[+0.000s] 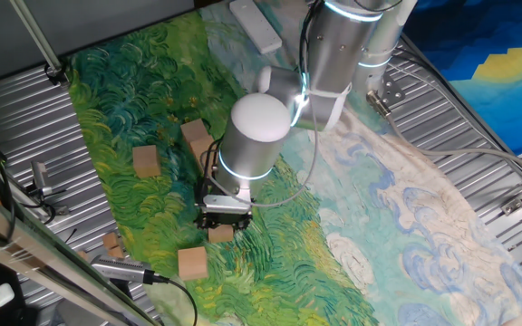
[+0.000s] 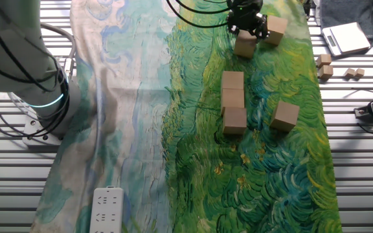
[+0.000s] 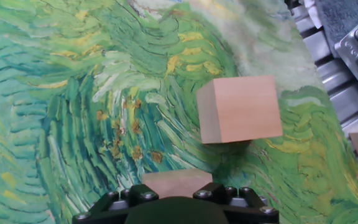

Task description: Stack the blocks into a pyramid shape

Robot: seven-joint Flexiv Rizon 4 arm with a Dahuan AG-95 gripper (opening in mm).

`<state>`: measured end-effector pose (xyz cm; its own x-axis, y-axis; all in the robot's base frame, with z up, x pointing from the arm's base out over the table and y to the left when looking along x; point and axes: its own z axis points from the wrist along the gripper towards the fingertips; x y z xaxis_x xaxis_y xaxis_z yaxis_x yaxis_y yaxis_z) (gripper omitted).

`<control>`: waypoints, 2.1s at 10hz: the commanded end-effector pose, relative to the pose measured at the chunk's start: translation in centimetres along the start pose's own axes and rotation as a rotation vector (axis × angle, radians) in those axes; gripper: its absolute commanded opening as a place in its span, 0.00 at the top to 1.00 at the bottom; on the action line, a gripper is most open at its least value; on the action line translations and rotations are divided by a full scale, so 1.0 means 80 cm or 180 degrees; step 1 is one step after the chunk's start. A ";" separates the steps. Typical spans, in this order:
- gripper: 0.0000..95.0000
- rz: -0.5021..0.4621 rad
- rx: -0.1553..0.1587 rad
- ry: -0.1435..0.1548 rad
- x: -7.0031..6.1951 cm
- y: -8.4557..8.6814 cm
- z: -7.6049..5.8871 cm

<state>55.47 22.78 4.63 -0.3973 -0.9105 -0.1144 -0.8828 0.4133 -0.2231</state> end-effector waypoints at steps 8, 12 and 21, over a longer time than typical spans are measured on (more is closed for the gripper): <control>1.00 -0.0825 -0.0436 0.0024 0.093 -0.028 -0.124; 1.00 -0.1001 -0.0513 -0.0019 0.144 -0.030 -0.135; 1.00 -0.1164 -0.0584 0.0004 0.201 -0.014 -0.136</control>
<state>47.25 7.56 13.60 -0.0494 -0.9971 -0.0575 -0.9961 0.0534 -0.0700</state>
